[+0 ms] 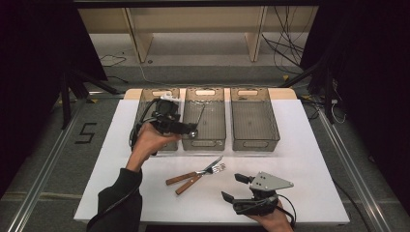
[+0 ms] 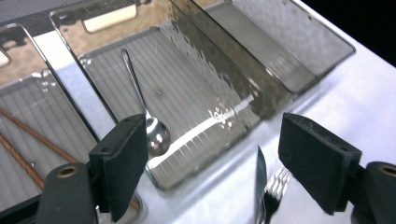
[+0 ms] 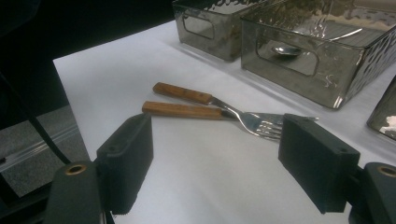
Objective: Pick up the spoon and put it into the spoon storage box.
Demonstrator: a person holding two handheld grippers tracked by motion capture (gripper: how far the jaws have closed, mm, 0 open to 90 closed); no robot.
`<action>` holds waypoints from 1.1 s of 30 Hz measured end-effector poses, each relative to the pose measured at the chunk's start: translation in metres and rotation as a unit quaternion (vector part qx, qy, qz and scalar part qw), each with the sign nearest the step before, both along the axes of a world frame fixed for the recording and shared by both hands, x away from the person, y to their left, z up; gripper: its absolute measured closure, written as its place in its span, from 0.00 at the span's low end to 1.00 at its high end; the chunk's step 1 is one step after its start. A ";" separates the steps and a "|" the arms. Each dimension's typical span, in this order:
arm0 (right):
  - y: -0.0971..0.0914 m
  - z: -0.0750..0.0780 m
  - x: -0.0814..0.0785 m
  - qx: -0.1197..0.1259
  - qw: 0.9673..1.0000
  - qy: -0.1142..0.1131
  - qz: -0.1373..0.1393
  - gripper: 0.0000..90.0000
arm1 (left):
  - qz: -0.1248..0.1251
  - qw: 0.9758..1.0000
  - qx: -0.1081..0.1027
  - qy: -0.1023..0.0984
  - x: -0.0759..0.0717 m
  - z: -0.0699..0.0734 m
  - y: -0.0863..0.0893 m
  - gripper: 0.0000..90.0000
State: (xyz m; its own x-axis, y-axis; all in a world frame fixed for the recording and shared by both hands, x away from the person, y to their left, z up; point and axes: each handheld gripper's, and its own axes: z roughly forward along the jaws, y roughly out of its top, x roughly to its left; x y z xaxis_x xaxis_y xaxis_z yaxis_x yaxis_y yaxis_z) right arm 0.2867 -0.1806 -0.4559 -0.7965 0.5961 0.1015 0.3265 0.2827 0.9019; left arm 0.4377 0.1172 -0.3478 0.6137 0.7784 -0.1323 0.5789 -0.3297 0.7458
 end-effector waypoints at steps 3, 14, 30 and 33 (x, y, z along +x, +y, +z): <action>0.000 0.000 0.000 0.001 1.000 -0.001 -0.001 0.30 | -0.004 1.000 0.007 0.000 -0.009 -0.008 0.002 0.27; -0.001 -0.001 0.001 -0.002 1.000 -0.003 0.000 0.30 | -0.021 0.999 0.021 0.014 -0.031 -0.045 0.017 0.27; -0.003 -0.002 0.001 -0.002 1.000 -0.004 -0.002 0.30 | -0.041 0.998 0.050 0.001 -0.049 -0.067 0.025 0.26; -0.003 -0.001 0.001 0.000 1.000 -0.004 -0.003 0.30 | -0.045 0.997 0.056 0.003 -0.051 -0.074 0.025 0.26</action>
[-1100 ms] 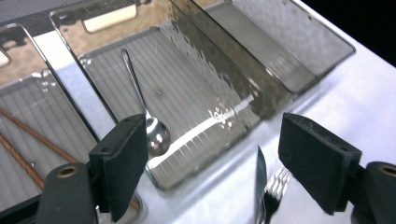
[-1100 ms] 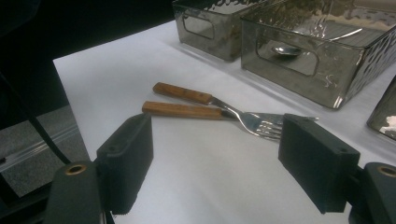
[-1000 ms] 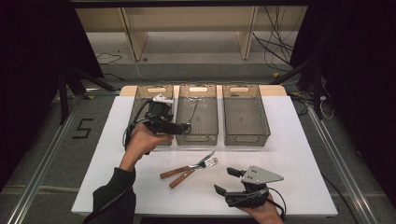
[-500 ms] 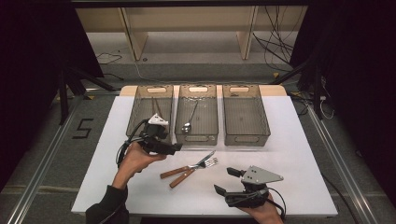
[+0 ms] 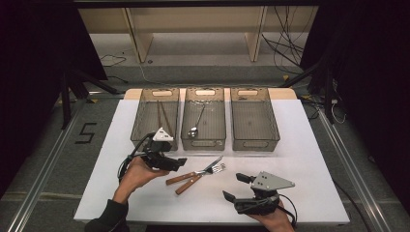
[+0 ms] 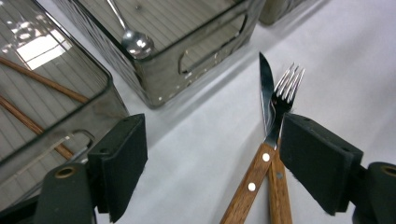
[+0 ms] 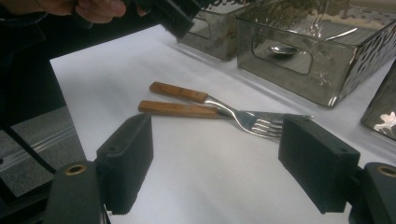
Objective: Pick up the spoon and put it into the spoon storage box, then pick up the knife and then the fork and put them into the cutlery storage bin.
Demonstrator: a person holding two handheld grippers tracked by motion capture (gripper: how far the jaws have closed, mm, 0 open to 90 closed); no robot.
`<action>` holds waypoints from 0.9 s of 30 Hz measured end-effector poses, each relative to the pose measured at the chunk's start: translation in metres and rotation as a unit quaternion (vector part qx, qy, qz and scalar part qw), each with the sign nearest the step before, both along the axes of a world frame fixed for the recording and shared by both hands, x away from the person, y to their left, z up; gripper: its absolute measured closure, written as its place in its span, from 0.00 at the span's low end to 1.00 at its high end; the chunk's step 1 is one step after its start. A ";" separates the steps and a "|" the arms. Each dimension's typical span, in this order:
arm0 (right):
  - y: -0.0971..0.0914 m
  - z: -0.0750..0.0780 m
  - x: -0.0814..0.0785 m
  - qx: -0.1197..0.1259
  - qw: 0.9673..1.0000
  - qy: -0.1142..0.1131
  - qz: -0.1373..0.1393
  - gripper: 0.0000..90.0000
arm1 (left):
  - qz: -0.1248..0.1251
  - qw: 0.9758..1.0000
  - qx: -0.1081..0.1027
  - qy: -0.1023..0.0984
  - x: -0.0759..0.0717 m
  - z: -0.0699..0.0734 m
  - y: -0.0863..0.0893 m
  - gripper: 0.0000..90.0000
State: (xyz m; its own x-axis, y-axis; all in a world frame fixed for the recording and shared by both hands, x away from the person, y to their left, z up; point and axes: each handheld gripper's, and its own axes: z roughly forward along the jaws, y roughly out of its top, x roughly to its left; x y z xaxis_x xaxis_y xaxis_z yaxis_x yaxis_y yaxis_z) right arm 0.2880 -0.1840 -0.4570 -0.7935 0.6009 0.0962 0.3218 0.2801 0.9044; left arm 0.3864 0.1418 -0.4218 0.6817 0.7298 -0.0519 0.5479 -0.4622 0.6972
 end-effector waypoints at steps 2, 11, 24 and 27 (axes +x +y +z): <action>0.000 0.000 0.000 0.000 1.000 -0.001 -0.001 0.30 | -0.004 1.000 0.010 0.000 -0.001 -0.003 0.000 0.25; 0.000 0.000 0.000 0.001 1.000 -0.002 0.000 0.30 | -0.009 0.999 0.038 0.004 -0.005 -0.012 0.001 0.24; 0.000 0.000 0.000 0.000 1.000 -0.003 0.000 0.29 | -0.021 0.996 0.084 0.019 -0.004 -0.023 -0.006 0.25; -0.001 0.000 0.000 0.000 1.000 -0.002 -0.001 0.29 | -0.023 0.995 0.094 0.023 -0.004 -0.025 -0.007 0.25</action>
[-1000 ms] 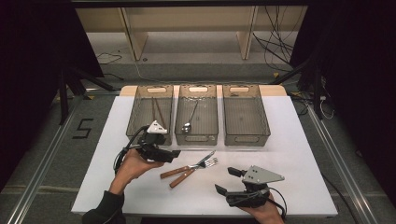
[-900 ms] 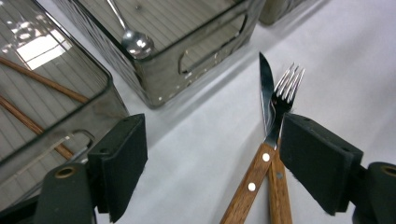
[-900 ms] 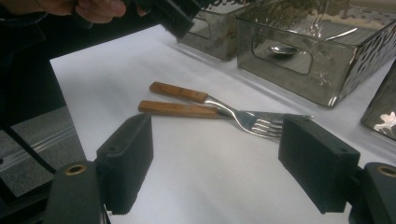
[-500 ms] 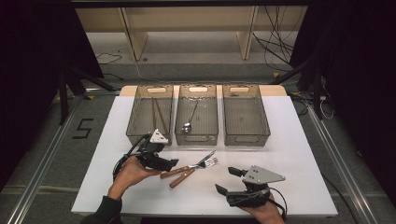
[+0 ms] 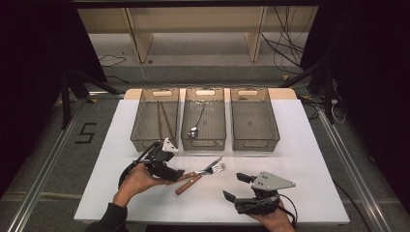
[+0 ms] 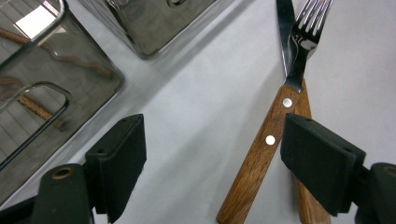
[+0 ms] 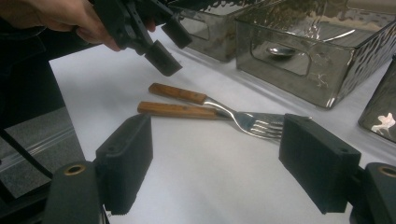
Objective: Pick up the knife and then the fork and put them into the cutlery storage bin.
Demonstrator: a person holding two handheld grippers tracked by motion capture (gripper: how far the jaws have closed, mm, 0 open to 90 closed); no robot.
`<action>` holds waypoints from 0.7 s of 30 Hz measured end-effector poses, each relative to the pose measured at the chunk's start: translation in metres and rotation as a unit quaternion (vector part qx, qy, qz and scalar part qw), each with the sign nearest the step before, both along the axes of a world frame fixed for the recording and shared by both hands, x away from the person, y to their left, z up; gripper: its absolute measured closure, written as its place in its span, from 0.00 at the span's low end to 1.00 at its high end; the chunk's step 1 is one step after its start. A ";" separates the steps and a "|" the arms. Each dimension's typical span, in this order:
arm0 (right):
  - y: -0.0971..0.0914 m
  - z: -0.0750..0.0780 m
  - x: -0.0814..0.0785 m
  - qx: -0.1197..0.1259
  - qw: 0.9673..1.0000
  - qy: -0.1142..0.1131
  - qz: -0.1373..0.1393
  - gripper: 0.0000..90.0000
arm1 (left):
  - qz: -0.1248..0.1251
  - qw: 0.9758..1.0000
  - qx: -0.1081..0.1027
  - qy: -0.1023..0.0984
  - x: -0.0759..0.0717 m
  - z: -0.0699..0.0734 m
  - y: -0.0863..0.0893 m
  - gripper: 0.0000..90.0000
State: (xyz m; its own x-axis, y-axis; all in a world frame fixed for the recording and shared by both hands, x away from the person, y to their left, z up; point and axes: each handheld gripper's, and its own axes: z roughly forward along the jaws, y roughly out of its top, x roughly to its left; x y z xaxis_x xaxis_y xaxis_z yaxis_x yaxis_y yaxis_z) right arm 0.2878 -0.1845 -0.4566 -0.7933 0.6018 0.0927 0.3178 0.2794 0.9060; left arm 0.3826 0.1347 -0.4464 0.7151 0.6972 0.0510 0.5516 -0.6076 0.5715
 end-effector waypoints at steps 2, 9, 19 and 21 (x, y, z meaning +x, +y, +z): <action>0.000 0.000 0.000 0.000 1.000 0.000 0.000 0.29 | -0.001 1.000 0.005 0.000 0.001 -0.001 0.000 0.25; 0.001 -0.001 0.001 -0.001 1.000 0.001 0.002 0.29 | -0.004 1.000 0.013 0.006 0.001 -0.002 0.000 0.26; 0.003 -0.001 0.001 -0.002 1.000 0.002 0.004 0.29 | -0.023 0.999 0.012 0.020 -0.001 -0.006 -0.005 0.35; 0.003 -0.001 0.001 -0.003 1.000 0.001 0.004 0.29 | -0.030 0.999 0.015 0.025 -0.002 -0.007 -0.006 0.38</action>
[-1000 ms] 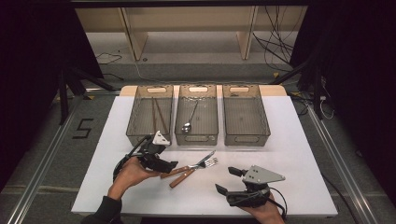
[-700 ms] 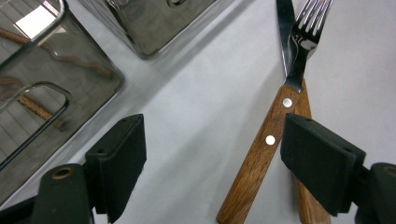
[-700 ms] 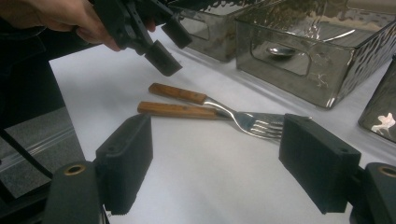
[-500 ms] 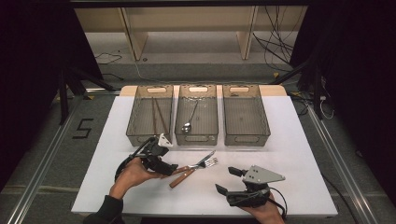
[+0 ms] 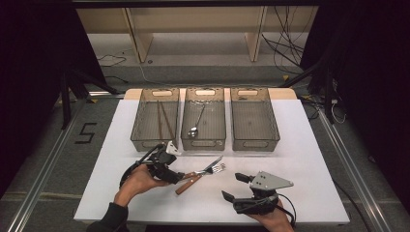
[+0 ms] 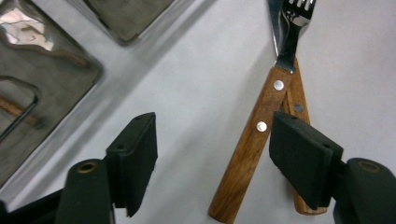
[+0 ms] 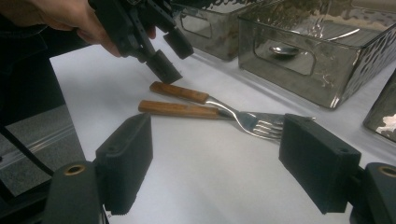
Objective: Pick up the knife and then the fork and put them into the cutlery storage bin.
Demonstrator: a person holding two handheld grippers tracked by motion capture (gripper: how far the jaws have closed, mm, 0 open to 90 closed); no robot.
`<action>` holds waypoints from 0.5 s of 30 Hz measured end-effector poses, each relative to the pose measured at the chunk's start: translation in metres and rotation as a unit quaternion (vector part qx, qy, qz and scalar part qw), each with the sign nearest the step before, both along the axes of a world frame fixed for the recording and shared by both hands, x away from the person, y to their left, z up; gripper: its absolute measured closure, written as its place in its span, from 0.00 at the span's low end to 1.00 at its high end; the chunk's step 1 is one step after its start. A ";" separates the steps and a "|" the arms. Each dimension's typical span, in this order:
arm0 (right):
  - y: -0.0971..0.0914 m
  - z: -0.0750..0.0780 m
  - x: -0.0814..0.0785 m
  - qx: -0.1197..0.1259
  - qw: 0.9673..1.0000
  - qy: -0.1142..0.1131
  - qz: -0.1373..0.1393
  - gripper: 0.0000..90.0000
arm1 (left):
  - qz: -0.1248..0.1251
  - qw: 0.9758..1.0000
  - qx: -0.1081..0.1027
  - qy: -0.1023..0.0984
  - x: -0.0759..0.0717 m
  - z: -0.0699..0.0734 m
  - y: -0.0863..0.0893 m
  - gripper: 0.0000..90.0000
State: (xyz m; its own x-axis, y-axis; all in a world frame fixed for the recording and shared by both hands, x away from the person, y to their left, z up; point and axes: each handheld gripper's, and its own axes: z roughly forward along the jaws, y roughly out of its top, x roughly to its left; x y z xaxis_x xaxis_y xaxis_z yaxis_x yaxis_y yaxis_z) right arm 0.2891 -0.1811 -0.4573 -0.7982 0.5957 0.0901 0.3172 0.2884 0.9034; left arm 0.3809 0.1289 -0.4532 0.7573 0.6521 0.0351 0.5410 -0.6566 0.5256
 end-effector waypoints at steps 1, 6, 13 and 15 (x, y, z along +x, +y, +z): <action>0.000 0.000 0.000 -0.002 1.000 0.000 0.000 0.29 | -0.004 1.000 0.001 0.003 -0.001 -0.001 -0.001 0.39; 0.001 0.000 -0.001 -0.002 1.000 -0.001 0.000 0.29 | -0.021 1.000 0.014 0.014 -0.002 -0.006 -0.004 0.46; 0.000 0.000 -0.001 -0.003 1.000 -0.002 -0.001 0.29 | -0.037 0.999 0.030 0.023 -0.002 -0.012 -0.007 0.55; 0.000 0.000 -0.001 -0.002 1.000 -0.003 0.000 0.29 | -0.044 0.998 0.036 0.025 -0.002 -0.013 -0.008 0.57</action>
State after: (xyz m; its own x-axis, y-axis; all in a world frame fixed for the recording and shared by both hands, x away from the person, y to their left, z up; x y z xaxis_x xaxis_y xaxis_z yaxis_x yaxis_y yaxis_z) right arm 0.2883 -0.1809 -0.4571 -0.7984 0.5964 0.0824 0.3118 0.2925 0.9040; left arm 0.3792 0.1206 -0.4667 0.8134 0.5803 0.0401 0.5038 -0.7373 0.4501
